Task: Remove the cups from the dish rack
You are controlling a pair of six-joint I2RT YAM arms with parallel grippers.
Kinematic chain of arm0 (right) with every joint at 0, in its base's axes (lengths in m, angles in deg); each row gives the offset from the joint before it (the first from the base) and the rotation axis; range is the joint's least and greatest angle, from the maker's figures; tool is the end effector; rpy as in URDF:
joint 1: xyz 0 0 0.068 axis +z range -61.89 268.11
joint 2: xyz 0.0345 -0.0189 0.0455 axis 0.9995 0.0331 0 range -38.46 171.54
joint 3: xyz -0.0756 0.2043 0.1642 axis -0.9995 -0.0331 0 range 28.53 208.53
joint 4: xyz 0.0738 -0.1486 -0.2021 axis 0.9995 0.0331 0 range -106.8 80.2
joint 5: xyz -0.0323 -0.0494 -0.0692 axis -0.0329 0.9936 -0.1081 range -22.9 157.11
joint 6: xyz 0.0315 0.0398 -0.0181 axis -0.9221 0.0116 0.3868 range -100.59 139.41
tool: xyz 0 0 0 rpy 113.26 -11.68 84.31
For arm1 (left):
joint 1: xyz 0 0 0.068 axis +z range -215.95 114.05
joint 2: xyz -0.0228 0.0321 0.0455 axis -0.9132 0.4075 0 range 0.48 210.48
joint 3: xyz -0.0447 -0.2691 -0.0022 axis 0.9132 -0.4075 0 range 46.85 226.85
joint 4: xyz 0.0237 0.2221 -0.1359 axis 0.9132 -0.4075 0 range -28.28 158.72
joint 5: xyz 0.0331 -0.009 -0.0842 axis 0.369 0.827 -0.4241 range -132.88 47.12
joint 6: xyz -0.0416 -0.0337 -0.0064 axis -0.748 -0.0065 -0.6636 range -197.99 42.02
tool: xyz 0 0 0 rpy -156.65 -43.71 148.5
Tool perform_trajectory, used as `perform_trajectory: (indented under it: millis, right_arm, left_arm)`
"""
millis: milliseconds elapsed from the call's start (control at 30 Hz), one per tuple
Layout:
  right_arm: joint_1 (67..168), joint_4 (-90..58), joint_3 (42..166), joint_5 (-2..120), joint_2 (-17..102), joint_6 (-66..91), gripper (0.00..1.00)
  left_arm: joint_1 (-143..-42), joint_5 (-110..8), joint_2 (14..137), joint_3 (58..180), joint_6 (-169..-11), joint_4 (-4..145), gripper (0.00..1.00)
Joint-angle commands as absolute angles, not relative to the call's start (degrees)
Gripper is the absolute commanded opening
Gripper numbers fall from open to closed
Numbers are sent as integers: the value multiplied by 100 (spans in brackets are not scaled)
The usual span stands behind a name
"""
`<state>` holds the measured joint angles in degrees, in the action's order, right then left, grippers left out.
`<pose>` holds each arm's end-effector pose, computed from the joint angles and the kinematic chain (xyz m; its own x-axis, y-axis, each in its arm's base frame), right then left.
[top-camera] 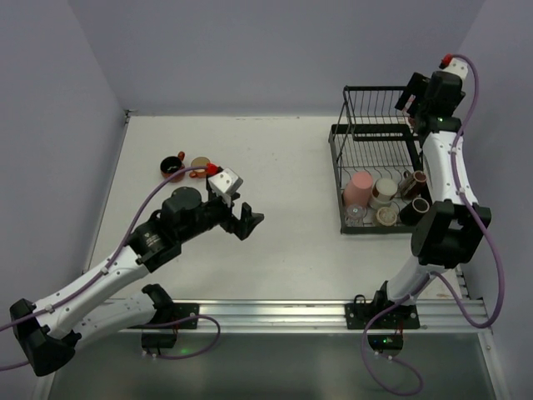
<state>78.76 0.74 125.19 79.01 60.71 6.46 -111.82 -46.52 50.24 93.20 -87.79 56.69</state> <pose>0.4052 -0.0741 0.3860 -0.2513 0.2636 -0.9313 0.4170 0.8978 0.1416 0.1399 -0.1474 0.3312 -0.3119 0.0774 -0.9469 0.7162 0.6740 -0.1808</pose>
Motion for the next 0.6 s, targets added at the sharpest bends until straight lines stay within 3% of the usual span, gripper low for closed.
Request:
perform_trajectory:
  millis: [0, 567]
  right_arm:
    - [7791, 34, 12915, 7774, 6269, 930, 92]
    - [7729, 157, 13803, 8319, 7139, 895, 95]
  left_arm:
    - [-11148, -4648, 5066, 9334, -8660, 5782, 100]
    - [-11025, -4692, 5225, 9343, -8660, 5791, 100]
